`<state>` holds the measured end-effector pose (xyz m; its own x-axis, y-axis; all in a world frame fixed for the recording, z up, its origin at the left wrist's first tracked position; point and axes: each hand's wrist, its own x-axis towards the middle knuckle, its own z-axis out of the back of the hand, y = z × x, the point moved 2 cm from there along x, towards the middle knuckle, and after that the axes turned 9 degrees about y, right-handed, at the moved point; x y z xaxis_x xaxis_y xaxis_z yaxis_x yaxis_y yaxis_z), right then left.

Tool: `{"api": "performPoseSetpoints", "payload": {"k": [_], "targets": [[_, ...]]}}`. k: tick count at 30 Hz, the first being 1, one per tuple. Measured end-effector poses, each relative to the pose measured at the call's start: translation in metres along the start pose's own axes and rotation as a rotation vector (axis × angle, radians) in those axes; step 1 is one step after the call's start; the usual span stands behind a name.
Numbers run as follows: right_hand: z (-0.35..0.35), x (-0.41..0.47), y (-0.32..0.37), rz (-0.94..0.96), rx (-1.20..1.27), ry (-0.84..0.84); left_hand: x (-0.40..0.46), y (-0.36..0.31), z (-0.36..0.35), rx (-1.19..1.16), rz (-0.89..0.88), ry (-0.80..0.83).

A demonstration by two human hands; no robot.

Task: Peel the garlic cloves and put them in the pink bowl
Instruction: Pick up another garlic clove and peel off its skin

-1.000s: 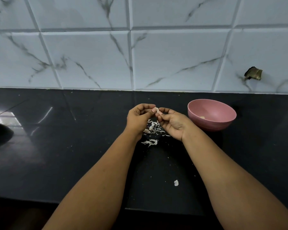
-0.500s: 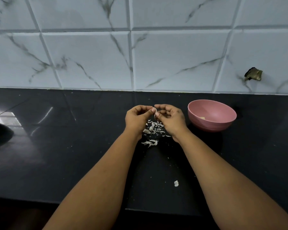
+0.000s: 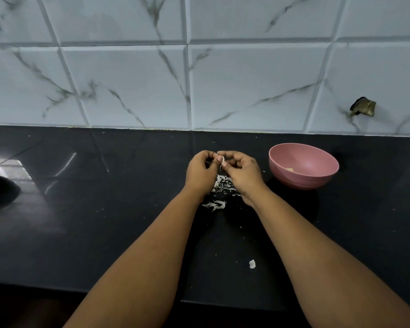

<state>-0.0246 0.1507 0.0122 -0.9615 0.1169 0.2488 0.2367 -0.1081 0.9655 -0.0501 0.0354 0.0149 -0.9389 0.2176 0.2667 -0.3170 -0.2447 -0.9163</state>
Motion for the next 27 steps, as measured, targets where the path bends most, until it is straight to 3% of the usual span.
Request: {"api": "performPoseSetpoints", "payload": {"k": [5,13,21,27], "targets": [[-0.005,-0.001,-0.001,-0.063,0.148,-0.023,0.000,0.000,-0.002,0.127,-0.047,0.023],[-0.005,-0.003,0.006,-0.245,0.715,-0.097,-0.001,-0.001,-0.007,0.202,-0.140,0.040],[0.000,0.000,0.006,-0.255,0.752,-0.173,-0.006,-0.008,-0.008,0.233,-0.173,0.083],[0.016,0.005,0.006,-0.257,0.703,-0.163,-0.009,-0.009,-0.001,0.036,-0.115,0.077]]}}
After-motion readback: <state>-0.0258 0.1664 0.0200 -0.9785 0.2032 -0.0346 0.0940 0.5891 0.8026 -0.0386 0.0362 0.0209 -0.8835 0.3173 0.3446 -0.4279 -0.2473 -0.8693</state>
